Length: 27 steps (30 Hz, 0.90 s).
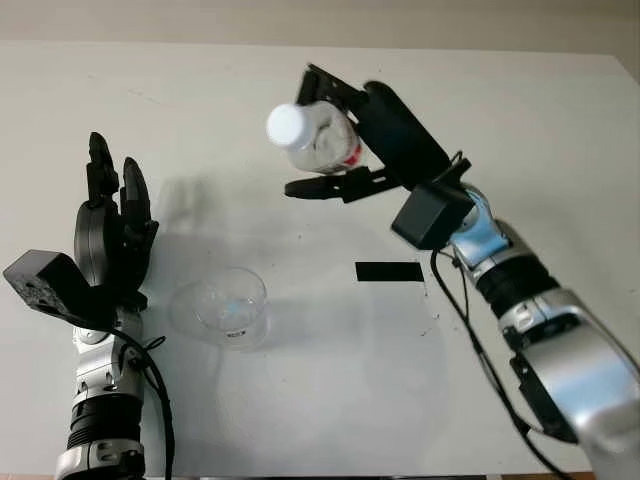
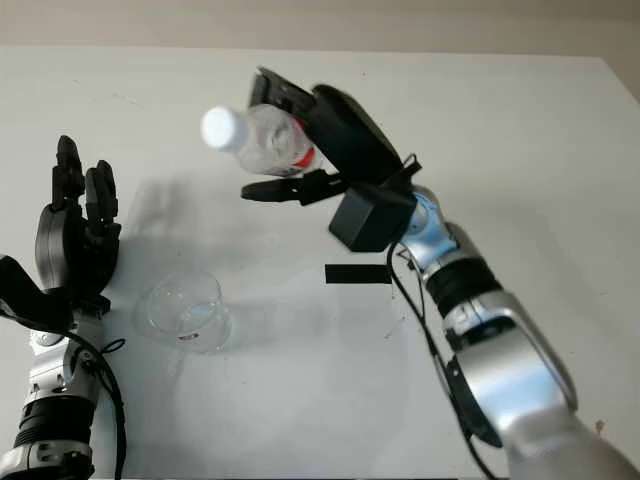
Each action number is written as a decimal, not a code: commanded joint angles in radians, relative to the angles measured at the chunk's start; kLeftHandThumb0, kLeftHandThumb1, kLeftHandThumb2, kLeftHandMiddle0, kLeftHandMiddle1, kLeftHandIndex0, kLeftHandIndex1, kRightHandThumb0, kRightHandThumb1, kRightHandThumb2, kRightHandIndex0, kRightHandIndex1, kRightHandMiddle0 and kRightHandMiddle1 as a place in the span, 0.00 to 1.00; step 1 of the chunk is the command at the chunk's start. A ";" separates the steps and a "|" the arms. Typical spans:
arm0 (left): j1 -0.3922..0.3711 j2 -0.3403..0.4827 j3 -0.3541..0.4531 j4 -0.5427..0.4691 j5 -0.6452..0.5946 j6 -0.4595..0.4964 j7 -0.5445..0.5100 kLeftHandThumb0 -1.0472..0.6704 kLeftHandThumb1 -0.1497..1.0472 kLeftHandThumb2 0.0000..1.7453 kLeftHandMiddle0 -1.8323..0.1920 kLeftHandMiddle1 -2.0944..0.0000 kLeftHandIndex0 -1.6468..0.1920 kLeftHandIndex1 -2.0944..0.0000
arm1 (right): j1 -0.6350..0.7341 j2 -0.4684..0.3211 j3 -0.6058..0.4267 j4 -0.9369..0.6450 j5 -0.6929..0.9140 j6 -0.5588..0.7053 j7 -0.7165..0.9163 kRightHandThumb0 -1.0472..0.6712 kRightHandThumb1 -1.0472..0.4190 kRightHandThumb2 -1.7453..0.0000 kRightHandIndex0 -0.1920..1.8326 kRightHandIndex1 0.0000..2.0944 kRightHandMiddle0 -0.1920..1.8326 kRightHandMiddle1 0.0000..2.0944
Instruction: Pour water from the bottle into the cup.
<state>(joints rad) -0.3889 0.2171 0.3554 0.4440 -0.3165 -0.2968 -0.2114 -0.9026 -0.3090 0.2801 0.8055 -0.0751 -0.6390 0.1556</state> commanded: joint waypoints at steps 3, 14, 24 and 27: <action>0.027 -0.010 -0.002 -0.001 -0.004 0.008 0.001 0.25 1.00 0.31 0.95 0.97 0.99 0.98 | 0.051 0.025 -0.081 -0.114 0.072 0.137 0.077 0.37 0.00 0.69 0.71 1.00 0.52 1.00; 0.038 -0.009 -0.003 -0.004 0.001 0.005 0.000 0.25 1.00 0.31 0.94 0.97 0.98 0.97 | 0.230 0.043 -0.265 -0.495 0.402 0.783 0.301 0.38 0.00 0.64 0.77 1.00 0.65 1.00; 0.037 -0.009 -0.005 -0.007 0.000 0.021 -0.005 0.25 1.00 0.33 0.94 0.97 0.99 0.98 | 0.412 0.029 -0.334 -0.709 0.384 0.915 0.243 0.37 0.00 0.67 0.75 1.00 0.58 1.00; 0.038 -0.009 -0.002 -0.010 -0.002 0.026 -0.004 0.25 1.00 0.33 0.94 0.97 0.99 0.98 | 0.451 0.032 -0.331 -0.726 0.352 0.903 0.222 0.37 0.00 0.67 0.74 1.00 0.56 1.00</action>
<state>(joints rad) -0.3788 0.2141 0.3539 0.4305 -0.3147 -0.2782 -0.2156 -0.4669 -0.2715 -0.0464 0.1128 0.2840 0.2691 0.3818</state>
